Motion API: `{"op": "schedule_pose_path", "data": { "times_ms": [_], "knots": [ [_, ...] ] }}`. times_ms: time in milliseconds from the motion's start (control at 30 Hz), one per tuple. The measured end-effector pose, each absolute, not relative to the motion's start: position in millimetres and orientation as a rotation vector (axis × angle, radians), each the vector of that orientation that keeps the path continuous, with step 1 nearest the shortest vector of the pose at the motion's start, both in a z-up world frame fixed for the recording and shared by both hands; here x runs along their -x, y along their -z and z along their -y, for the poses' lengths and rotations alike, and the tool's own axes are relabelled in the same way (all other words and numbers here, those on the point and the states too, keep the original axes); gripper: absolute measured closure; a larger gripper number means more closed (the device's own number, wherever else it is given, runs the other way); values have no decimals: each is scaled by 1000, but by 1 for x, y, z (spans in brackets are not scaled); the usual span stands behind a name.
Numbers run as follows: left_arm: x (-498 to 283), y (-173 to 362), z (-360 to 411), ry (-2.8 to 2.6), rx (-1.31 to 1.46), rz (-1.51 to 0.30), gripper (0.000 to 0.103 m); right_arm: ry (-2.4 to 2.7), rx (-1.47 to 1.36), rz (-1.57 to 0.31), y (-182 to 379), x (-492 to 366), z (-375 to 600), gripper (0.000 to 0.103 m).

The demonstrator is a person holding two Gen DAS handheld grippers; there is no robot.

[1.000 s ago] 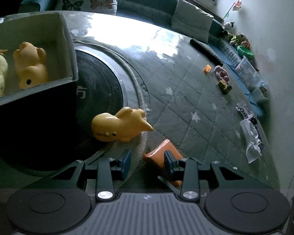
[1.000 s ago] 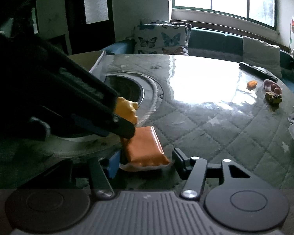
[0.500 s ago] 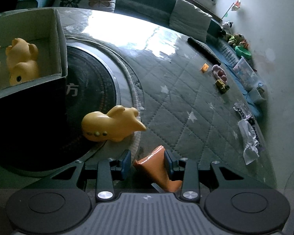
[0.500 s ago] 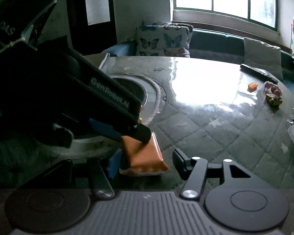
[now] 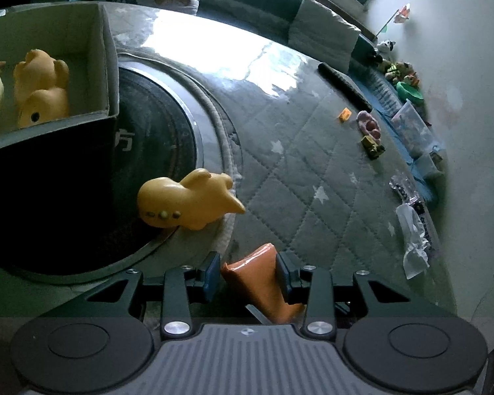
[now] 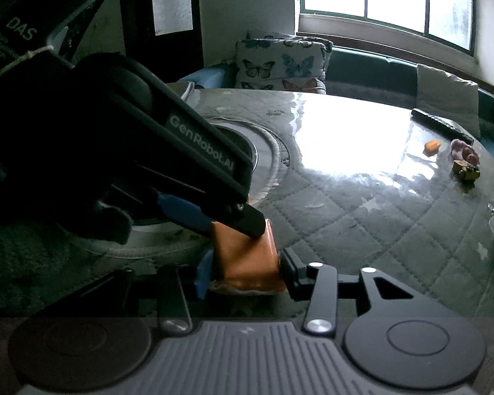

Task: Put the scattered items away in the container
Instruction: 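Close the left tool on the orange packet while the right tool grips it, then carry the orange packet into the white box and open both tools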

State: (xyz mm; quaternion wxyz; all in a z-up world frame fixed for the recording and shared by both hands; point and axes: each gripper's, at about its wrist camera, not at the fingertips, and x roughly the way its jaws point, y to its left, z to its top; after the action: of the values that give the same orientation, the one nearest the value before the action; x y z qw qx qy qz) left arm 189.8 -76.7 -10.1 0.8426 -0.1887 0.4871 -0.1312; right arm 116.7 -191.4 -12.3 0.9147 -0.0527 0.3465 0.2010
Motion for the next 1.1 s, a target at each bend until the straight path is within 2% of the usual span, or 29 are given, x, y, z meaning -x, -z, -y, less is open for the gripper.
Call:
{"op": "schedule_pose_path", "data": {
  "times_ms": [600,1100],
  "knots": [
    [-173,-3,68,282,395,-976,69,-405,95,-695,5,-108,189,62],
    [-165,-64,-1,157,391,-778,70,-540,111,-550,-44,-128,132,62]
  ]
}}
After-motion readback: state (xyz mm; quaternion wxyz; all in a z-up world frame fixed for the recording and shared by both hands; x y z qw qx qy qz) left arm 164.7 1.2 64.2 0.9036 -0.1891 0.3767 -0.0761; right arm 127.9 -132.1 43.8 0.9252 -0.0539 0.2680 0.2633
